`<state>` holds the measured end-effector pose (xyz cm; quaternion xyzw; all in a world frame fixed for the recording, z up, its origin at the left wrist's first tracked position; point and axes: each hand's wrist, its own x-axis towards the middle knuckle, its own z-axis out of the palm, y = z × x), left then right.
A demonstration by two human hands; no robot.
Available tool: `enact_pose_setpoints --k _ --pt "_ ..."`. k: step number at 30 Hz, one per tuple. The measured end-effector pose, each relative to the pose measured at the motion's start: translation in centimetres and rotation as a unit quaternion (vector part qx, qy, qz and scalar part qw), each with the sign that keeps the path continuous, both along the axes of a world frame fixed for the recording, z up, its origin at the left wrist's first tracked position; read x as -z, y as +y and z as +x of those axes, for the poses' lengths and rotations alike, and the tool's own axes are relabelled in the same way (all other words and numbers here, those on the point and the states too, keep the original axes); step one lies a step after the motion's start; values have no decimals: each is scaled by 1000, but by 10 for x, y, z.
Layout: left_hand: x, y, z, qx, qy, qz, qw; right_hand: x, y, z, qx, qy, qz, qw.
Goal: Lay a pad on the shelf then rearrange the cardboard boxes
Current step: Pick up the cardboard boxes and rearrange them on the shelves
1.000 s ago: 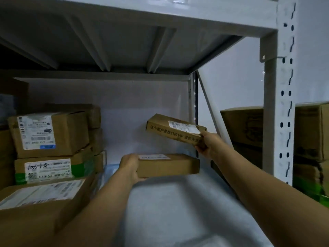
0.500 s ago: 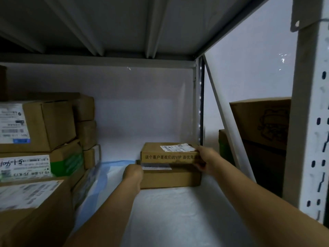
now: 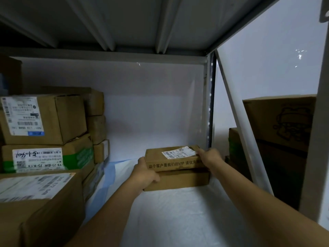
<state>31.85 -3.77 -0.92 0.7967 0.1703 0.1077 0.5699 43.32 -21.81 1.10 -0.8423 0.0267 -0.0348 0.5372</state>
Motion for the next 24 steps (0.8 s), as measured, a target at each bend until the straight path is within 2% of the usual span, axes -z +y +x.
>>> enact_pose_setpoints --k 2,6,11,18,22,24 --pt "2 1 0 -9 -17 31 999 3 -5 1 -2 4 -58 998" --pt "2 -3 1 -47 -45 109 992 -4 -22 -16 -84 38 -29 995" --pt "2 -6 0 -90 -32 201 975 -7 -28 -23 -185 -15 -118 975" --pt "7 -7 -4 -71 -36 287 955 20 -15 -13 -108 -154 -295 937" --pt "8 -9 -4 -73 0 342 937 28 -15 -14 -91 -176 -352 915" --pt "6 -13 -9 -66 8 339 938 28 -14 -16 -100 -166 -358 913"
